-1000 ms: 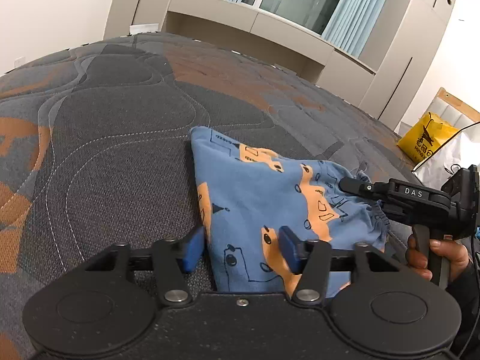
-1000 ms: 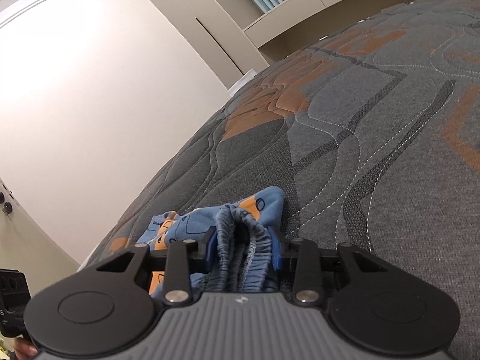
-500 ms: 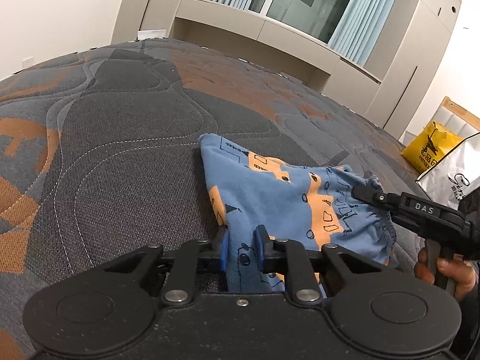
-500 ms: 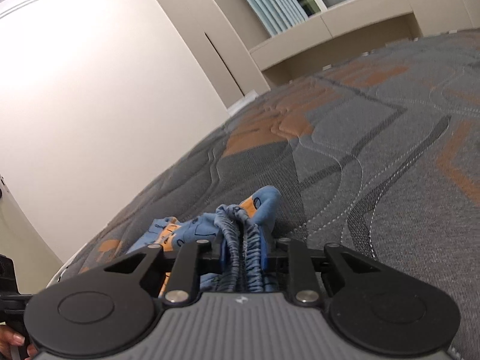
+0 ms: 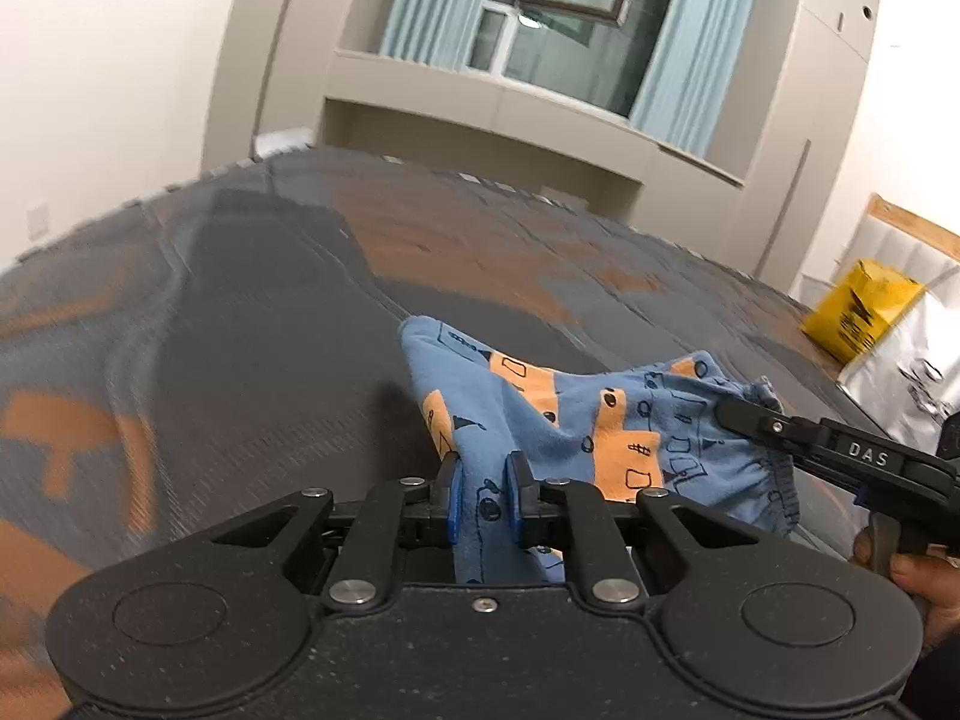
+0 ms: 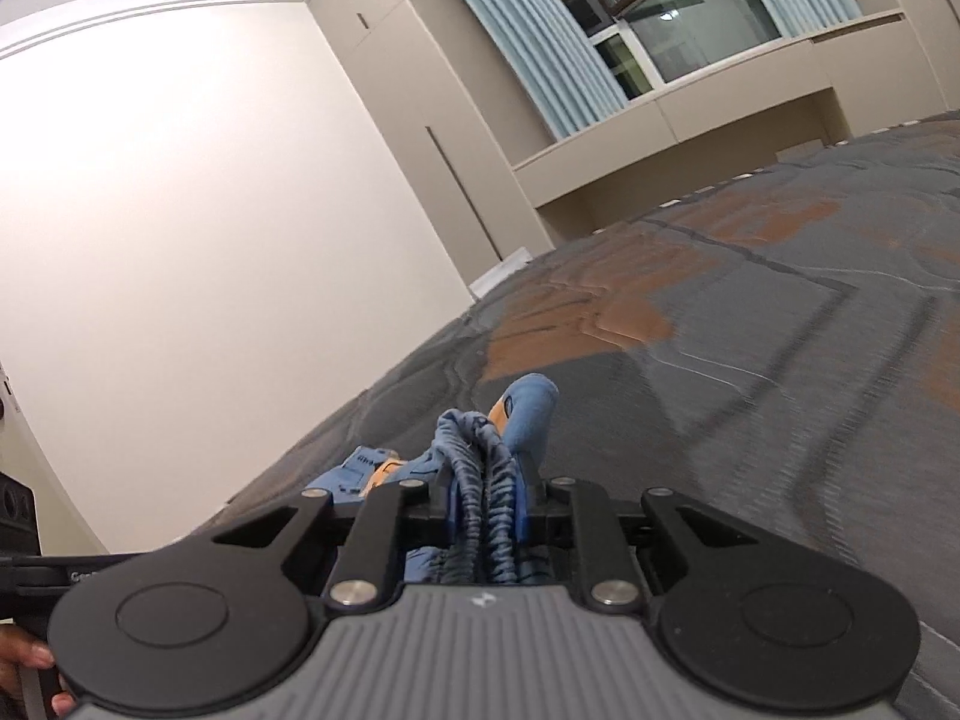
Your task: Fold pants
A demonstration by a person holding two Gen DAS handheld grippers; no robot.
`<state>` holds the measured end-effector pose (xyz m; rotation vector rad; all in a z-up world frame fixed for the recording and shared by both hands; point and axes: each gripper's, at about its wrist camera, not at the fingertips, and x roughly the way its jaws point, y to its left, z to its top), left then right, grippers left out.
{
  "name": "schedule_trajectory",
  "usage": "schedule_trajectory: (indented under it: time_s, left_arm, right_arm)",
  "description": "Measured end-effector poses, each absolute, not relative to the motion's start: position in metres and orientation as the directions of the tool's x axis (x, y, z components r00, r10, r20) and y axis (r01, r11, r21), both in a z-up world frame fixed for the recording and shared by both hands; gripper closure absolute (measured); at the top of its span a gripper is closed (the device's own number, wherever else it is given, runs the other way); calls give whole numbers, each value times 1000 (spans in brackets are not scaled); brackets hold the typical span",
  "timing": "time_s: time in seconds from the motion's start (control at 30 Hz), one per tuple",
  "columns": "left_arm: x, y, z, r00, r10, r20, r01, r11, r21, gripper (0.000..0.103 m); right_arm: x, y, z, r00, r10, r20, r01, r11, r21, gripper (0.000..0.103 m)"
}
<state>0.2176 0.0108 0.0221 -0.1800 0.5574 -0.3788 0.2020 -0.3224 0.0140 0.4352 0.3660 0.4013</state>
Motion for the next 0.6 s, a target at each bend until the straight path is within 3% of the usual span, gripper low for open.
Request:
schedule_trajectory:
  time_s: [0.33, 0.6]
  left_arm:
    - [270, 72, 30, 839, -285, -463, 190, 952, -242, 87]
    - [304, 91, 4, 816, -268, -512, 148, 953, -263, 87]
  right_arm:
    - [287, -247, 34, 815, 510, -275, -370, 823, 431, 84]
    - [334, -222, 2, 787, 516, -339, -346, 823, 451, 84]
